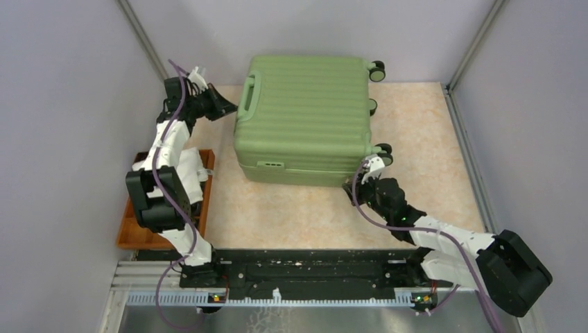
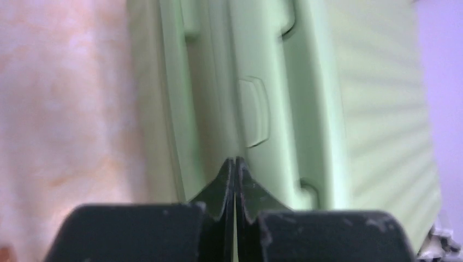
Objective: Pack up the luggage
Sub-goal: Zip the luggage at the center of the board.
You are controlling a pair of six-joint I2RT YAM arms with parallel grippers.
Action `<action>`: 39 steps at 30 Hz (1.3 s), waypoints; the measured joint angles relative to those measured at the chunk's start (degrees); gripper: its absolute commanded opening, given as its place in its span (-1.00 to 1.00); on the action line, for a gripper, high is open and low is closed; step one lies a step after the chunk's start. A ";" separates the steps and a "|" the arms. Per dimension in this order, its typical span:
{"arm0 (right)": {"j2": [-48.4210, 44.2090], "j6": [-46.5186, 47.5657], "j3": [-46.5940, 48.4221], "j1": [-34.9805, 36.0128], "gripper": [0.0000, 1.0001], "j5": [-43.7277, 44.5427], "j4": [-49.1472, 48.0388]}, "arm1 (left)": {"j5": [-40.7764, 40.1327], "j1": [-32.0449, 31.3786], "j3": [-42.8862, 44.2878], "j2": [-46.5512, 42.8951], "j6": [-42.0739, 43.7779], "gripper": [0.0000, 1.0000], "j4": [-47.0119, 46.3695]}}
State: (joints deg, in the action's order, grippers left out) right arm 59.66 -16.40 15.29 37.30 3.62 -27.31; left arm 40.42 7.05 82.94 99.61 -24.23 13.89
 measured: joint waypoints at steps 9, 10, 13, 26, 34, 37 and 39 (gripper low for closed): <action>7.32 -1.88 4.07 8.59 -1.00 3.34 -2.73 | 4.39 -2.89 -1.46 -6.67 -3.72 -1.00 -6.01; 9.18 -2.01 5.20 9.70 -1.00 4.50 -3.54 | 5.44 -3.74 -1.44 -7.26 -4.07 -1.00 -6.60; 14.03 -2.45 9.03 12.72 -1.00 6.86 -4.07 | 8.09 -5.77 -1.46 -8.70 -4.63 -1.00 -7.54; 12.11 -13.94 13.62 17.35 0.19 19.17 2.56 | 11.63 2.69 3.82 -7.85 2.05 0.10 0.59; 5.07 -20.87 9.66 15.08 0.06 19.96 3.63 | 3.10 12.72 8.57 -4.31 13.14 -0.01 3.32; 5.07 -22.29 9.66 14.71 0.01 19.89 3.93 | 0.52 11.61 7.28 -1.07 15.39 -0.08 2.73; 5.07 -23.30 9.66 14.10 -0.02 19.87 4.22 | 0.44 10.58 6.38 1.42 16.79 -0.16 2.89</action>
State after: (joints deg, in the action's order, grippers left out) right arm 64.73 -39.70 24.95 51.40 23.49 -23.09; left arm 40.86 17.63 89.32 101.03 -7.44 16.78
